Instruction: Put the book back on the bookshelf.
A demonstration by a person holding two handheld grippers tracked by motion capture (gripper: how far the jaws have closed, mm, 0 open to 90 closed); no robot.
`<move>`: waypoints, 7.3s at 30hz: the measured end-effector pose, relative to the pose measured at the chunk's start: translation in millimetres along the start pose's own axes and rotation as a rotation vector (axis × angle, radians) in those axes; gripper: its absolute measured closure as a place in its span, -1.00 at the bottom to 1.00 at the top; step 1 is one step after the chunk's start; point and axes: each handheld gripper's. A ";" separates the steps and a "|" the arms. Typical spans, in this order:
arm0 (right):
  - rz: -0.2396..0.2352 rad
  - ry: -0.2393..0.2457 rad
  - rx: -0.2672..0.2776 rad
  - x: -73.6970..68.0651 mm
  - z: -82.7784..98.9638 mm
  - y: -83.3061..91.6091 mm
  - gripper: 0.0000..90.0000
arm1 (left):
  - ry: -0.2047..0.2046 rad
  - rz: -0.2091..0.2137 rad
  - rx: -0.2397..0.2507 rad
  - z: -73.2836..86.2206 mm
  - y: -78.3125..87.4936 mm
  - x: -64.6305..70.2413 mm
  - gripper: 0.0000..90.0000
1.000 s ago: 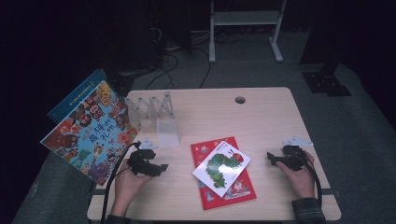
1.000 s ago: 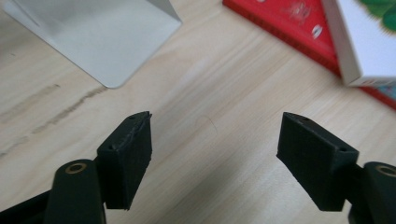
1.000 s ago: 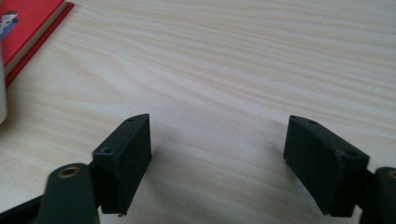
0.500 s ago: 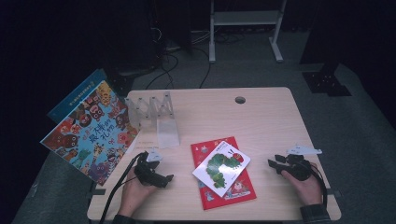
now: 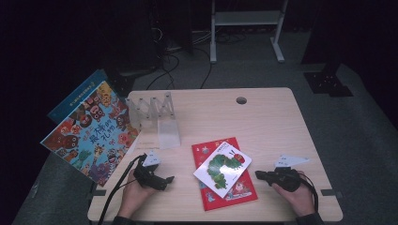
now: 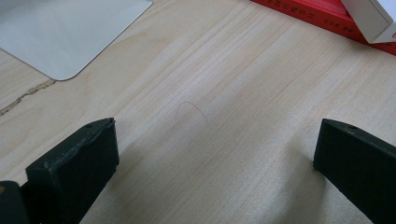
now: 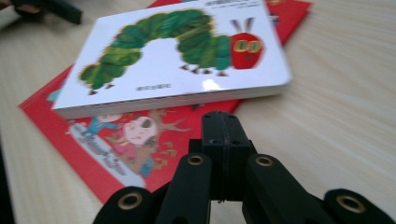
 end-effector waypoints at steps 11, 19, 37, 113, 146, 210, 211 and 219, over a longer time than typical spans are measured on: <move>-0.119 0.068 -0.027 -26.1 -8.3 -26.5 0.98 | -0.003 0.004 -0.001 -0.3 -0.2 -0.2 -1.00; -0.154 0.112 -0.052 -41.9 -17.5 -44.8 0.99 | 0.003 0.000 0.000 -0.9 -0.9 0.6 -1.00; -0.176 0.143 -0.052 -50.8 -40.1 -75.0 0.99 | -0.007 0.008 -0.003 -1.7 -1.3 -0.3 -1.00; -0.060 0.182 -0.058 -71.2 -52.0 -100.6 0.99 | 0.041 0.337 -0.049 -105.3 -49.3 10.9 -1.00; -0.063 0.197 -0.061 -75.4 -57.5 -107.3 0.99 | -0.112 0.442 0.113 -125.9 1.5 39.9 -0.24; 0.391 -0.086 0.027 60.2 -14.5 -20.0 -0.10 | -0.017 0.279 0.220 -86.6 42.7 -4.9 0.67; 0.404 -0.089 0.027 63.5 -12.9 -19.6 -0.12 | -0.009 0.276 0.231 -84.2 45.8 -6.8 0.67; 0.458 -0.147 0.011 81.4 -4.9 -17.4 -0.29 | 0.047 0.230 0.263 -62.0 71.8 -23.7 0.67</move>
Point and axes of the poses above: each handheld gripper's, and its own axes: y roughly backward along the jaws, z roughly out of its underside, x roughly to its right, and after that the axes turned 1 degree about -x, right-handed
